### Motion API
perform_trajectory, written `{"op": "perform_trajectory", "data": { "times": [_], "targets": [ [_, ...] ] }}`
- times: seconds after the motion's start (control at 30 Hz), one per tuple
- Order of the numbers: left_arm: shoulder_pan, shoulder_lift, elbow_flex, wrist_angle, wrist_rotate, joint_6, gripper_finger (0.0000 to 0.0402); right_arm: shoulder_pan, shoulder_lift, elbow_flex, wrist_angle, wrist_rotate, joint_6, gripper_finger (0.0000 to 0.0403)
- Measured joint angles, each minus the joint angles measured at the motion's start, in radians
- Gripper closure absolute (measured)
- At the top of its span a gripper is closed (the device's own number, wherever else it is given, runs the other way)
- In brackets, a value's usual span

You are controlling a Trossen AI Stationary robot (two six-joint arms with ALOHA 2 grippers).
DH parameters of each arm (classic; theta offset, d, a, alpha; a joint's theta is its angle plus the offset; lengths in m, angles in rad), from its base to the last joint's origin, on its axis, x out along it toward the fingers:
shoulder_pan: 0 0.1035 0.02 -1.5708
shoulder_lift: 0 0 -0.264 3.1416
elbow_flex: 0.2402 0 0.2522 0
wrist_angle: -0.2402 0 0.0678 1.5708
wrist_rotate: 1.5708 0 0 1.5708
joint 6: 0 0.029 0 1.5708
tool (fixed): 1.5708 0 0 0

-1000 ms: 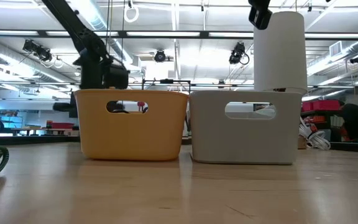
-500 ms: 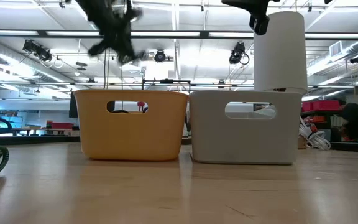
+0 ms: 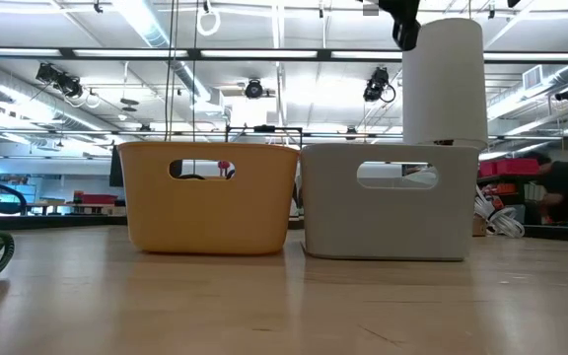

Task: Pick & Place USB Port
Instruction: Put the black green charger cable into the gray bin

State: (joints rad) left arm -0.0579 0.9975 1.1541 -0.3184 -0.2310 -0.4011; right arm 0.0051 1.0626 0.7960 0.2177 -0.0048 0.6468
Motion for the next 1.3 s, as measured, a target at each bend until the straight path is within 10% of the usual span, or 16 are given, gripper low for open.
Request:
{"op": "perform_trajectory", "data": {
  "times": [0.33, 1.3],
  "targets": [
    [-0.132, 0.144, 0.000, 0.203, -0.076, 0.072, 0.0379, 0.000, 0.000, 0.000, 0.140, -0.001, 0.003, 0.0211],
    [0.012, 0.550, 0.000, 0.817, 0.151, -0.151, 0.0379, 0.029, 0.000, 0.000, 0.172, -0.012, -0.068, 0.0211]
  ]
}}
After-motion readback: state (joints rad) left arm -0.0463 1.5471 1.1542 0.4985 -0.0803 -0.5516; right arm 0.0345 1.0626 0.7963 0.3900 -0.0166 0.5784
